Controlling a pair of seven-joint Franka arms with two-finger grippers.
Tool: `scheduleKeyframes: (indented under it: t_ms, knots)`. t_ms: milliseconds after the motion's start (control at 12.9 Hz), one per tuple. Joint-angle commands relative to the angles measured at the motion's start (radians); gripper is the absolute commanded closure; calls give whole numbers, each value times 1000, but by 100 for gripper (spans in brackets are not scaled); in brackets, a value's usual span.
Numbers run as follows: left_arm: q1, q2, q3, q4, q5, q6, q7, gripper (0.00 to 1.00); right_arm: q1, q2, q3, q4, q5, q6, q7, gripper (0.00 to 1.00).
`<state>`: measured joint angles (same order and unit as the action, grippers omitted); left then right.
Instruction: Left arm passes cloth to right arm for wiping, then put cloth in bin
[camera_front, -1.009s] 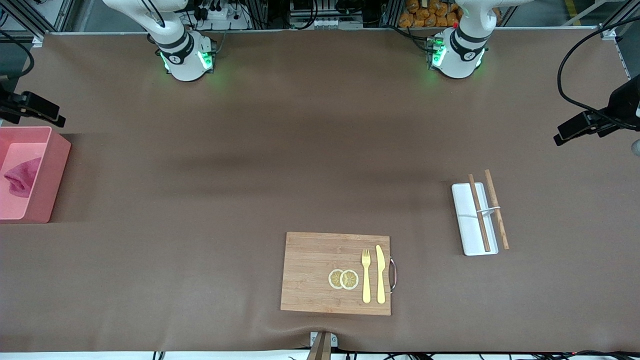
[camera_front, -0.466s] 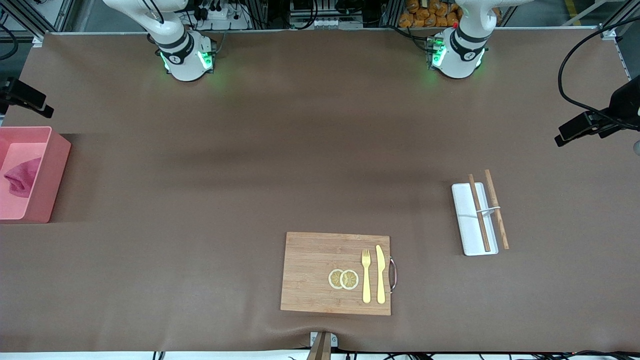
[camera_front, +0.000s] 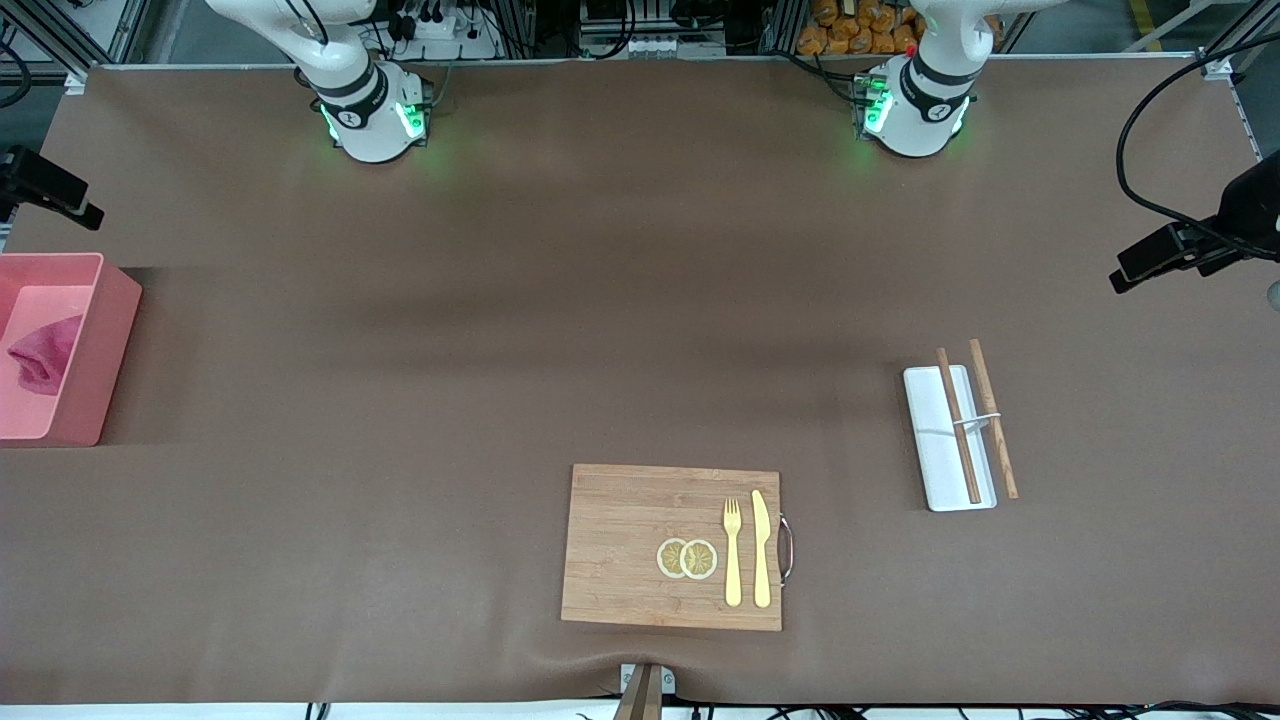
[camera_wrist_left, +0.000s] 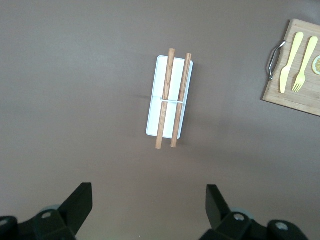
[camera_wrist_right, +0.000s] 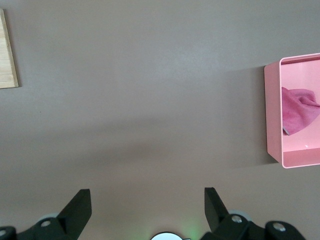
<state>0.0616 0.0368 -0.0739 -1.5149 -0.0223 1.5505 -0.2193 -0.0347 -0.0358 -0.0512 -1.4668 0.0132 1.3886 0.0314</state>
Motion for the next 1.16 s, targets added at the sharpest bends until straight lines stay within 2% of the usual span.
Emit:
scheduleKeyframes:
  t_ms: [0,388,699,1087]
  knots:
    - [4,-11,-3,-5,-16,11,-2,0,-10,-32,7,-32,13,1,18,0]
    - [6,-20,-4,-4,-8,2,20,0,-10,-32,8,-29,11,3,16,0]
    - [1,-23,-10,38,-2,-78,51,0,-1,-30,11,-29,11,9,19,0]
    - [-2,-21,-12,45,-1,-99,51,0,-1,-30,11,-29,11,7,18,0]
